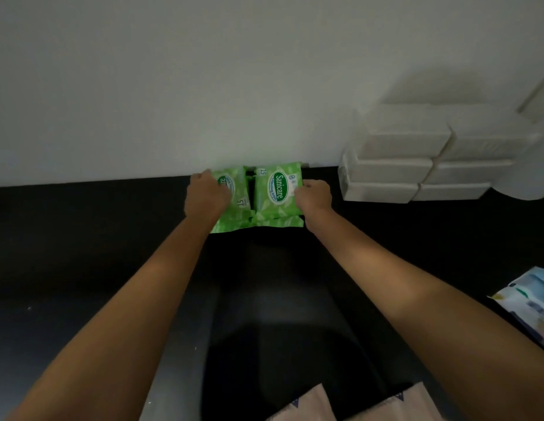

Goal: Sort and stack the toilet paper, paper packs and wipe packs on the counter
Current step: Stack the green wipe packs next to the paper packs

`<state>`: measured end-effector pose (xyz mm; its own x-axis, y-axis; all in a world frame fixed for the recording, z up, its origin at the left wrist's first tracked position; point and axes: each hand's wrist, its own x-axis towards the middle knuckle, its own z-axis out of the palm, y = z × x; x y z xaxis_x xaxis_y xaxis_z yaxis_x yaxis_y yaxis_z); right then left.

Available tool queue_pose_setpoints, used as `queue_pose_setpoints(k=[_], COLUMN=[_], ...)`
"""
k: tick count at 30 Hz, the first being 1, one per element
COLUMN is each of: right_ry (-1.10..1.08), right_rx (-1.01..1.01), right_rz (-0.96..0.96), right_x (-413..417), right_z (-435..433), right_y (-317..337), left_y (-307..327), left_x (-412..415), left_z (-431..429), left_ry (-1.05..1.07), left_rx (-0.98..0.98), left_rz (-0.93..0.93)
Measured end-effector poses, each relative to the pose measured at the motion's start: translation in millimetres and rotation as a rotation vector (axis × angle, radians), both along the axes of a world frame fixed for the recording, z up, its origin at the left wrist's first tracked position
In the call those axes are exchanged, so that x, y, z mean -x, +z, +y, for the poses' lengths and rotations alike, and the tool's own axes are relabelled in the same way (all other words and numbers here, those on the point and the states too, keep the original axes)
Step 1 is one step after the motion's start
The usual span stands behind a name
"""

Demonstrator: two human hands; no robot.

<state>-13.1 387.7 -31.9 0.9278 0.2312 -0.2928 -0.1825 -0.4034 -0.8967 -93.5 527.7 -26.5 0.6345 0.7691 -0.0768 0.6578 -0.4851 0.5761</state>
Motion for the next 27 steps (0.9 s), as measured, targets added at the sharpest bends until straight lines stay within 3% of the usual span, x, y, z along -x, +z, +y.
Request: queue_pose_setpoints(k=[4, 9, 18, 27], right_ry=[-0.025, -0.008, 0.105, -0.020], right_rx=[0.007, 0.061, 0.251, 0.162], right_rz=[-0.016, -0.033, -0.129, -0.186], right_x=[-1.5, -6.1, -4.0, 7.9], right_z=[-1.4, 1.2, 6.5, -15.5], right_y=[0.0, -3.4, -13.9, -1.0], left_y=[-15.5, -28.9, -27.3, -31.1], left_x=[4.8, 4.1, 7.8, 9.0], left_z=[15.1, 29.8, 27.1, 21.5], left_ry=[0.077, 0.083, 0.063, 0.020], left_rx=[0.257, 0.381, 0.425, 0.367], left_rz=[0.002, -0.106, -0.137, -0.110])
